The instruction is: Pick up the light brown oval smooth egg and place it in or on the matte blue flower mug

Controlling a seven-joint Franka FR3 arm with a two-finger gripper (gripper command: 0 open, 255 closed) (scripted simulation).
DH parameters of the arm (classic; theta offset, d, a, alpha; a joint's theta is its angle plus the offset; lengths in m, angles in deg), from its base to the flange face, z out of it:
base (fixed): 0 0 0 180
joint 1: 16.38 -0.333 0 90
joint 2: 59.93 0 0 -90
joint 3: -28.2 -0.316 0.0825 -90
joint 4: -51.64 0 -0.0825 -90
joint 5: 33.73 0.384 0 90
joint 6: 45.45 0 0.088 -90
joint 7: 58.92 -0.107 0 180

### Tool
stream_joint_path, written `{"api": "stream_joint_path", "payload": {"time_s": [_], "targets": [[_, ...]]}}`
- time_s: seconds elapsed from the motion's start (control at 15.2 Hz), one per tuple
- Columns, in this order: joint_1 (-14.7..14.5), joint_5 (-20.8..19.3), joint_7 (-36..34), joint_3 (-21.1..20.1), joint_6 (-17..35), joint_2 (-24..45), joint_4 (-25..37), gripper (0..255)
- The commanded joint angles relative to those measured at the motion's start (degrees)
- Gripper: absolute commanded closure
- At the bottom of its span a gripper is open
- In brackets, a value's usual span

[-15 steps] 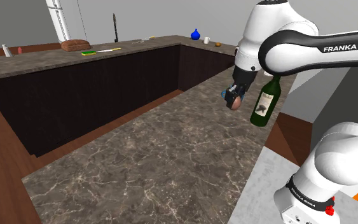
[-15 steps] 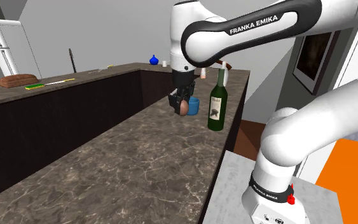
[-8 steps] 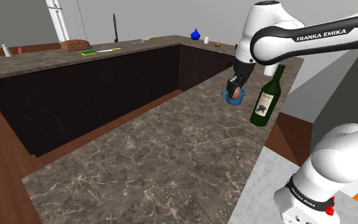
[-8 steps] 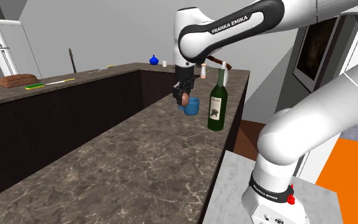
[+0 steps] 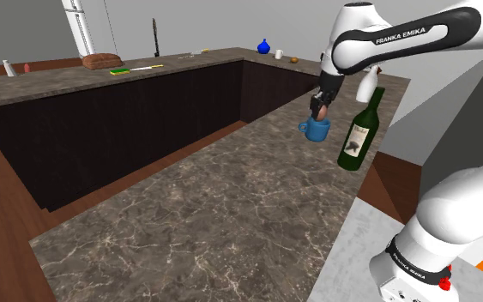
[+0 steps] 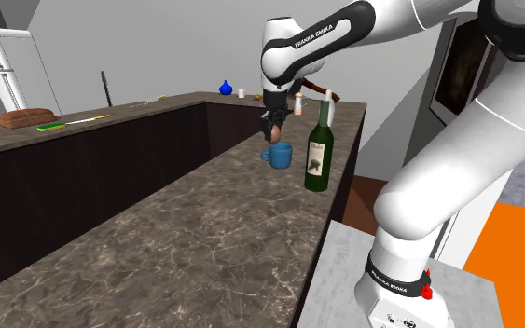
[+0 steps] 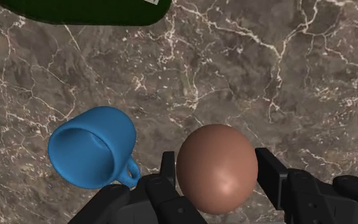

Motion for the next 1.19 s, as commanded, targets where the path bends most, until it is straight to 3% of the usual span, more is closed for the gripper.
{"api": "stream_joint_path", "payload": {"time_s": [0.0,0.4,0.86,1.12], "targets": [[0.7,-0.2,2.1,1.6,1.0,3.3,2.6,255],[2.6,0.7,9.0,6.2,2.1,13.4,12.4,255],[5.0,4.4,17.3,10.2,1.2,26.0,26.5,255],[5.1,4.4,17.1,10.2,4.2,26.6,24.2,255]]}}
